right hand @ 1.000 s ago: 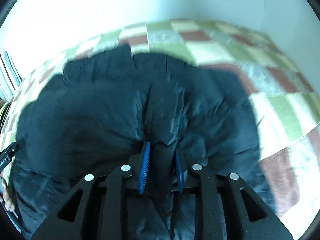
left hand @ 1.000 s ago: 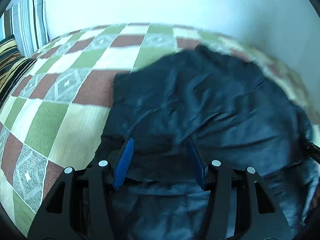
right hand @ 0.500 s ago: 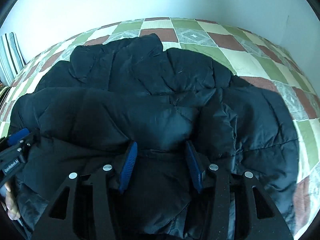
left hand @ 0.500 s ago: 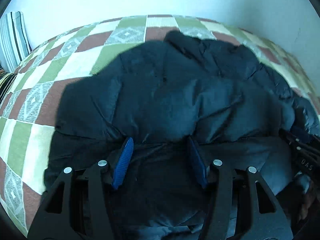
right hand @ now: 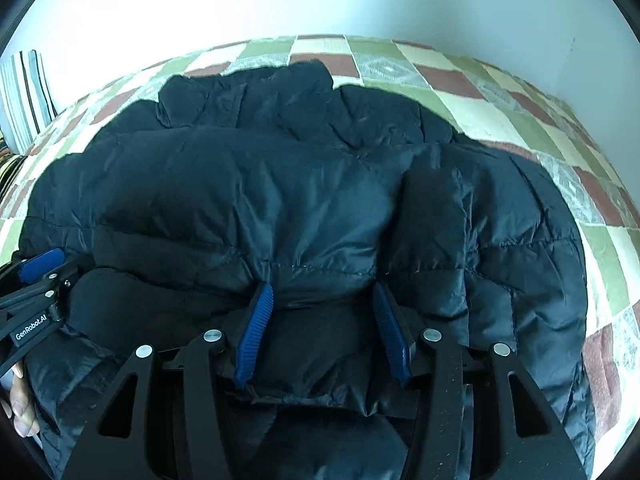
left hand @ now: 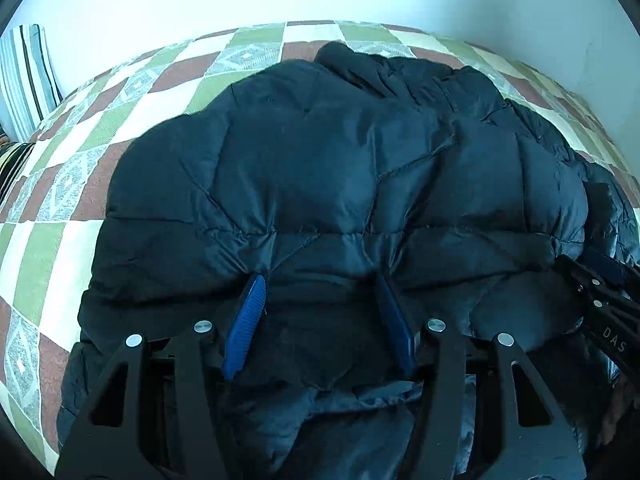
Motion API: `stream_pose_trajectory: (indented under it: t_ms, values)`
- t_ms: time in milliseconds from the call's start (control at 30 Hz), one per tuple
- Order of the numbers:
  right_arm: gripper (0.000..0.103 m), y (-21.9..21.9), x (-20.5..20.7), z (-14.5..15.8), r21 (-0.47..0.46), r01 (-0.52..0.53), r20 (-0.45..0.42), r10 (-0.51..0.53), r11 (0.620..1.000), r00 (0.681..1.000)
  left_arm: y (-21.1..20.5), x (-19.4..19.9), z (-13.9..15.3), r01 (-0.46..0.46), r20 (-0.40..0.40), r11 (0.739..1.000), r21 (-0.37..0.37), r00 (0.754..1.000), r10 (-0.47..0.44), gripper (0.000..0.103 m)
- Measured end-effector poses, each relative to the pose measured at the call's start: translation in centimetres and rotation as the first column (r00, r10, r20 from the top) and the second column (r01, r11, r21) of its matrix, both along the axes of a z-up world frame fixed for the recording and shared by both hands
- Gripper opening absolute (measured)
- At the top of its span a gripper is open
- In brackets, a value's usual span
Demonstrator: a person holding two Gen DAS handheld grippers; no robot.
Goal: Fold large clothes
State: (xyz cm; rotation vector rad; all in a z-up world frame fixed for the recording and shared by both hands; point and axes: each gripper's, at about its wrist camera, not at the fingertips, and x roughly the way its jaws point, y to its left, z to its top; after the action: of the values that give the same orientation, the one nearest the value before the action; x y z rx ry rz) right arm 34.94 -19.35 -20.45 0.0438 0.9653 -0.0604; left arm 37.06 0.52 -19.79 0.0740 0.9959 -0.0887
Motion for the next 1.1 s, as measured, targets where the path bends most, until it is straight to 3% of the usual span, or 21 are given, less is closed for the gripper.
stream_pose_trajectory:
  t_ms: [67,133,200,300,433,600,733,900,967,1033,1100]
  values:
    - [0.054,-0.6,-0.9,1.5,0.038,-0.004,0.02,0.003,0.999,1.0,0.5,-0.8,1.5,0.001,0.021,1.0,-0.014,1.0,-0.001,0.057]
    - [0.062,-1.8,-3.1,3.1,0.076,0.006,0.049,-0.01,0.997,0.999,1.6,-2.4,2.7,-0.009,0.031,0.999,-0.037,0.999,0.01,0.059]
    - [0.075,-3.0,-5.6,4.4,0.071,0.022,0.081,-0.028,0.997,0.996,3.7,-4.9,3.9,-0.018,0.058,0.998,-0.058,0.998,0.021,0.066]
    - [0.078,-5.7,-10.6,5.8,0.042,0.049,0.108,-0.053,0.998,0.993,7.7,-9.9,5.3,-0.063,0.089,0.995,-0.081,0.994,0.07,0.073]
    - [0.078,-10.8,-17.4,5.6,0.06,0.133,0.065,-0.136,0.989,0.989,12.9,-16.1,5.4,-0.123,0.064,0.987,-0.1,0.989,0.13,0.075]
    - [0.078,-14.9,-24.8,3.1,0.19,0.205,-0.03,-0.203,0.96,0.979,17.7,-23.5,4.3,-0.171,-0.01,0.97,-0.172,0.985,0.172,0.075]
    - [0.078,-15.5,-28.0,1.1,0.267,0.209,-0.081,-0.194,0.941,0.978,18.5,-26.5,3.0,-0.171,-0.039,0.967,-0.191,0.985,0.166,0.075]
    - [0.078,-14.2,-30.2,0.5,0.268,0.16,-0.054,-0.151,0.95,0.987,19.4,-29.0,2.0,-0.162,-0.082,0.915,-0.37,0.986,0.142,0.079]
    - [0.078,-13.7,-30.7,0.5,0.276,0.132,-0.046,-0.125,0.952,0.991,19.0,-29.4,1.9,-0.141,-0.067,0.912,-0.384,0.99,0.125,0.079]
    - [0.063,-13.2,-31.0,0.4,0.28,0.12,-0.038,-0.114,0.952,0.993,18.4,-29.8,1.9,-0.111,-0.049,0.919,-0.379,0.994,0.1,0.079]
    - [0.056,-13.0,-31.1,0.3,0.291,0.122,-0.039,-0.116,0.949,0.993,18.3,-30.0,1.7,-0.106,-0.037,0.92,-0.378,0.994,0.099,0.079]
